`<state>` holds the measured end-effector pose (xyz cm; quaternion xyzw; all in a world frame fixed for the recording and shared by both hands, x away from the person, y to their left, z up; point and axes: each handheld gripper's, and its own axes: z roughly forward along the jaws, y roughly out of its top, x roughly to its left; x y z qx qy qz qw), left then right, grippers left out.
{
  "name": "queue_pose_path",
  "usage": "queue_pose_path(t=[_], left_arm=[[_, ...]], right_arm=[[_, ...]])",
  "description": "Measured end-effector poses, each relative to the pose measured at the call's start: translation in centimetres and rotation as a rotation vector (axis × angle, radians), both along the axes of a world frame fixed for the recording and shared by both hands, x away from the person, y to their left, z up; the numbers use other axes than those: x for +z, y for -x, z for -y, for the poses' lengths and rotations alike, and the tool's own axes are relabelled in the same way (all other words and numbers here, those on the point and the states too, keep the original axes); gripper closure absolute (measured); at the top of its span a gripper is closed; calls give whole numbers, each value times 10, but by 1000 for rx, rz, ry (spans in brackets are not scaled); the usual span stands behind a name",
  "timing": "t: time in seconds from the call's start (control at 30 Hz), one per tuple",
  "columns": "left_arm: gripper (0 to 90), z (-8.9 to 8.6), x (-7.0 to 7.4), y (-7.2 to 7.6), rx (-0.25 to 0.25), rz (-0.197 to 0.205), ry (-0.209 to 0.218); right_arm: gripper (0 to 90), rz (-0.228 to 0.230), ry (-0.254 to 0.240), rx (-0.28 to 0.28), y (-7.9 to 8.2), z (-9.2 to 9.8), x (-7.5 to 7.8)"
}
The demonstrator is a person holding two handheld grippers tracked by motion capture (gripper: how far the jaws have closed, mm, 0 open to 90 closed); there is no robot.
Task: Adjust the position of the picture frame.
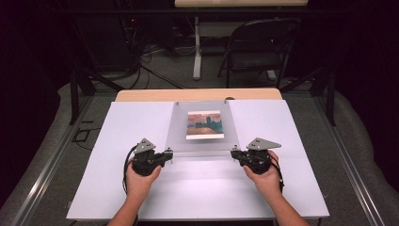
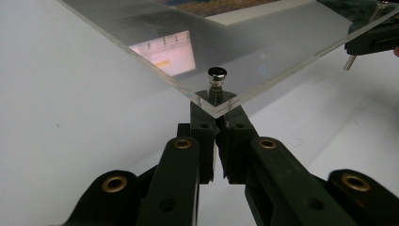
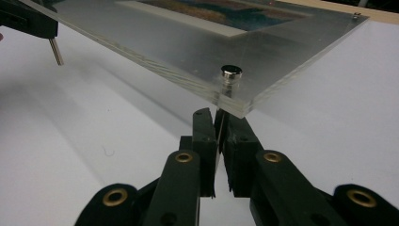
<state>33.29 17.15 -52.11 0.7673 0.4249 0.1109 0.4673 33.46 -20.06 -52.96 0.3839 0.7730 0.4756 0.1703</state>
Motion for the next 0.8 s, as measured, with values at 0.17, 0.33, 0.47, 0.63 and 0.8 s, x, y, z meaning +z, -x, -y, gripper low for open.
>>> queue_pose_path(t=[0.17, 0.33, 0.47, 0.63, 0.8], left_arm=[[855, 0, 1, -4, 1, -1, 1], [854, 1, 0, -7, -3, -2, 0], [854, 1, -2, -7, 0, -6, -6], [854, 2, -4, -7, 1, -6, -17], [854, 3, -8, -6, 1, -16, -30]], right_arm=[[844, -2, -1, -11, -4, -1, 1], [844, -4, -2, -18, -7, 0, 1], [845, -6, 2, -19, -7, -1, -1], [846, -12, 6, -18, -7, -1, -4], [847, -21, 12, -15, -7, -1, -7]])
